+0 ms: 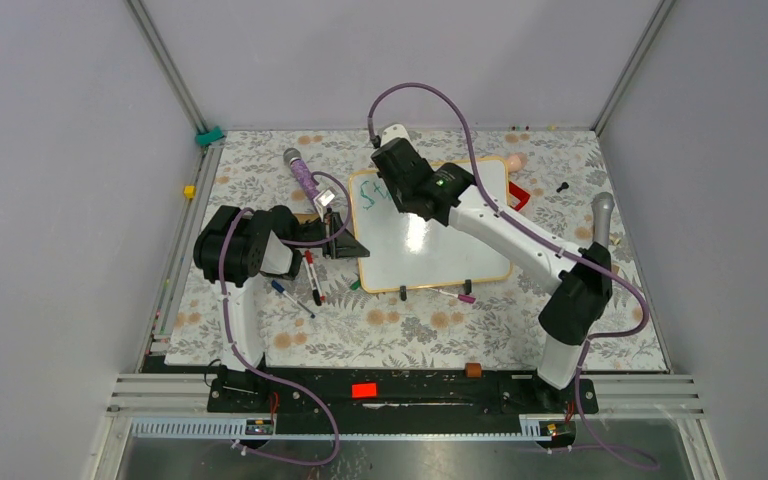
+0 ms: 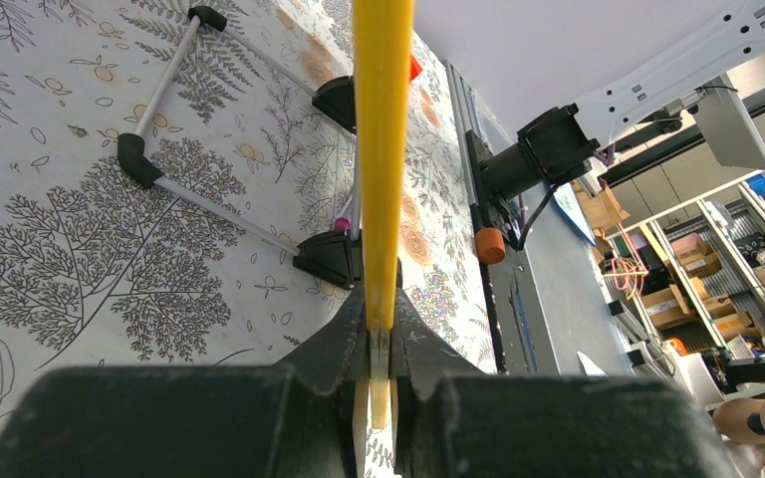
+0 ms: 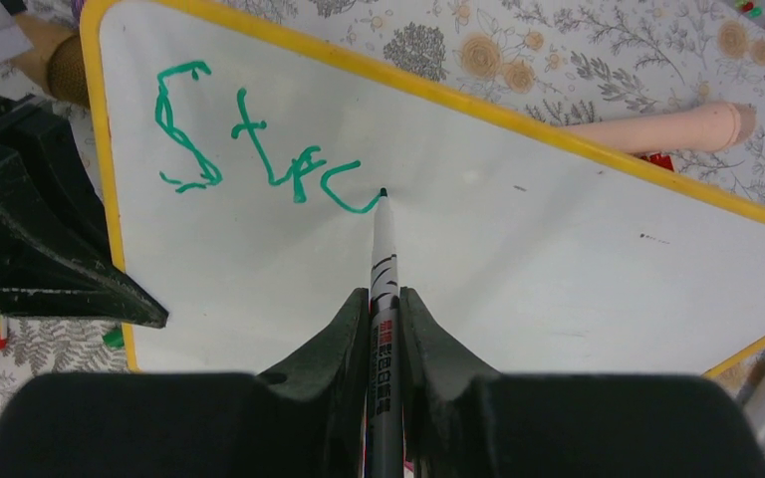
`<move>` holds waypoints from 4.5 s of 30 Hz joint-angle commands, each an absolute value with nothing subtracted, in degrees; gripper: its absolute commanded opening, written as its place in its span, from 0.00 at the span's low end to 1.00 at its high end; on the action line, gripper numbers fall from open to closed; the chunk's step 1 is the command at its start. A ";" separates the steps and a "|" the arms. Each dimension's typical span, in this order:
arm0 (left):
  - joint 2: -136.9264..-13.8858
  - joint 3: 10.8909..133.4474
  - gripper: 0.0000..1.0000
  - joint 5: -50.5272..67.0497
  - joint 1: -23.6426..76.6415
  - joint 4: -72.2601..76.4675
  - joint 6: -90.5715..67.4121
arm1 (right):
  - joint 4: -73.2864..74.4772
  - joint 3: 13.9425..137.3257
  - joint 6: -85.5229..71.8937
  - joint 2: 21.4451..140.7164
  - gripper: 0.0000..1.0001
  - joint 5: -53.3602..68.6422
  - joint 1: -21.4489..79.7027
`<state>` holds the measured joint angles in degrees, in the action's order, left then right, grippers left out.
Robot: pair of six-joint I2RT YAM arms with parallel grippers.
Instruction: Write a sentence on the whiteboard
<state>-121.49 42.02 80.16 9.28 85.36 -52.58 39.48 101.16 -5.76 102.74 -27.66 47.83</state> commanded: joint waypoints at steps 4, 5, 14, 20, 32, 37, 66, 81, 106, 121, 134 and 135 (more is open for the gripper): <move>-121.01 42.01 0.00 82.31 9.31 84.81 -52.86 | 40.39 106.61 -4.58 105.21 0.00 -29.21 46.80; -121.07 42.01 0.00 82.35 9.37 84.81 -52.89 | 40.49 106.91 -4.62 105.40 0.00 -28.84 46.76; -121.03 42.01 0.00 82.30 9.32 84.82 -52.91 | 40.29 107.64 -4.58 106.06 0.00 -24.67 46.80; -121.07 42.01 0.00 82.27 9.38 84.81 -52.82 | 40.12 107.89 -4.14 105.38 0.00 -22.55 46.85; -121.12 42.01 0.00 82.27 9.30 84.81 -52.76 | 38.62 103.62 -4.21 98.92 0.00 -23.56 46.85; -121.22 42.01 0.00 82.20 9.32 84.81 -52.76 | 39.02 103.01 -4.51 98.56 0.00 -25.35 46.53; -121.31 42.01 0.00 82.23 9.25 84.75 -52.82 | 39.61 104.33 -4.70 103.05 0.00 -25.86 43.77; -121.25 42.01 0.00 82.24 9.31 84.82 -52.81 | 39.56 98.65 -6.34 100.14 0.00 -22.83 43.76; -121.29 41.92 0.00 82.15 9.32 84.81 -52.82 | 40.32 103.44 -5.04 102.40 0.00 -23.19 43.19; -121.37 42.00 0.00 82.04 9.20 84.81 -52.82 | 41.27 104.00 -5.21 102.27 0.00 -23.97 41.31; -121.29 41.92 0.00 82.02 9.22 84.81 -52.72 | 40.36 98.21 -6.73 99.23 0.00 -21.53 41.21; -121.31 41.92 0.00 82.03 9.18 84.81 -52.70 | 40.20 97.60 -7.02 99.03 0.00 -20.98 41.18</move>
